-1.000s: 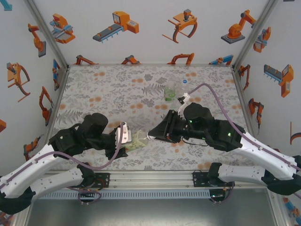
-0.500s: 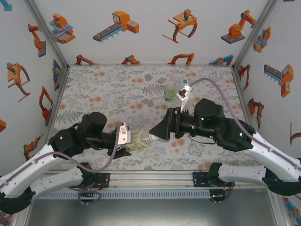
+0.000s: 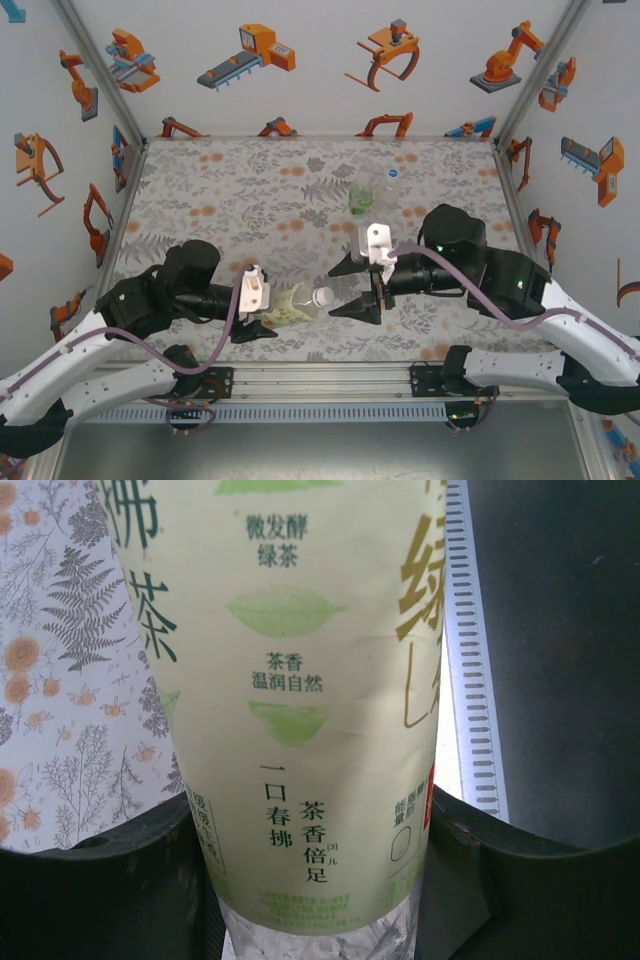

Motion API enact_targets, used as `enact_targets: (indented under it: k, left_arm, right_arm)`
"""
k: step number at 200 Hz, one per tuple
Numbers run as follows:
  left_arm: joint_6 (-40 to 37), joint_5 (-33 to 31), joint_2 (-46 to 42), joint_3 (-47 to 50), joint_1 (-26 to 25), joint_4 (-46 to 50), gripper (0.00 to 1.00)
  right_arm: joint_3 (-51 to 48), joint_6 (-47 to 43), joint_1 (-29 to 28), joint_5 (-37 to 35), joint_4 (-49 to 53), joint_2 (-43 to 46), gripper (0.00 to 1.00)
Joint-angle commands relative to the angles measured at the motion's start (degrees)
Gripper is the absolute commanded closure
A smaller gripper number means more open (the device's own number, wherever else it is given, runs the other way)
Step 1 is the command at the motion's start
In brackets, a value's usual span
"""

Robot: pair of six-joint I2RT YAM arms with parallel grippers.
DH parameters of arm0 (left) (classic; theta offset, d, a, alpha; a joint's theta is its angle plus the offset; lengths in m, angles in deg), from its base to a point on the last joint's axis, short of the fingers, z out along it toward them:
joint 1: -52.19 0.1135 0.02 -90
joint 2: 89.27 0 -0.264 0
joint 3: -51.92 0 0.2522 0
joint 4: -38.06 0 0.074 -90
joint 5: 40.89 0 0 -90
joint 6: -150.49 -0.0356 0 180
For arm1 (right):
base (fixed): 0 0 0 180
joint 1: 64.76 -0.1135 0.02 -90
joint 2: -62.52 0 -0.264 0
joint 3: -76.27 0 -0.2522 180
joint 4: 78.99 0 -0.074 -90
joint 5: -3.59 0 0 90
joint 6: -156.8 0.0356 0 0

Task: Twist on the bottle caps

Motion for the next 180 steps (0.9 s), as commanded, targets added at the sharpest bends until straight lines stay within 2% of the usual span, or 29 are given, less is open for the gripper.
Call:
enact_targets:
  k: [1,41,77,113,139,161,180]
  left_arm:
    - [0.0,2.0,-0.3,-0.4,-0.3,-0.5,1.00]
    - [-0.1,1.9,0.3,-1.2,-0.3,0.0,1.00]
    - [-0.1,1.6,0.5,-1.3,-0.3,-0.1,1.00]
    - [0.1,1.5,0.4,-1.4,-0.3,-0.4,1.00]
    - [0.4,0.9,0.2,-1.4,-0.3,-1.0,1.00]
    - [1.0,-0.1,-0.2,-1.3,-0.3,-1.8,1.00]
    - [1.2,-0.9,-0.2,-1.1,-0.3,-2.1,1.00]
  right_arm:
    - [2.0,-9.4,-0.3,4.6,1.0,-1.1,0.45]
    - [1.1,-9.4,-0.3,3.6,-1.4,-1.0,0.60]
    - [0.7,-9.0,-0.3,4.2,-2.1,-0.9,0.63]
    - [0.1,-6.1,-0.3,4.1,-2.0,-1.1,0.75]
    - [-0.7,2.8,-0.3,0.7,-2.6,-1.3,0.84]
    - [-1.4,15.1,-0.2,-5.2,-3.1,-1.6,0.93]
    - [-1.7,26.9,-0.3,-9.7,-3.0,-2.2,0.95]
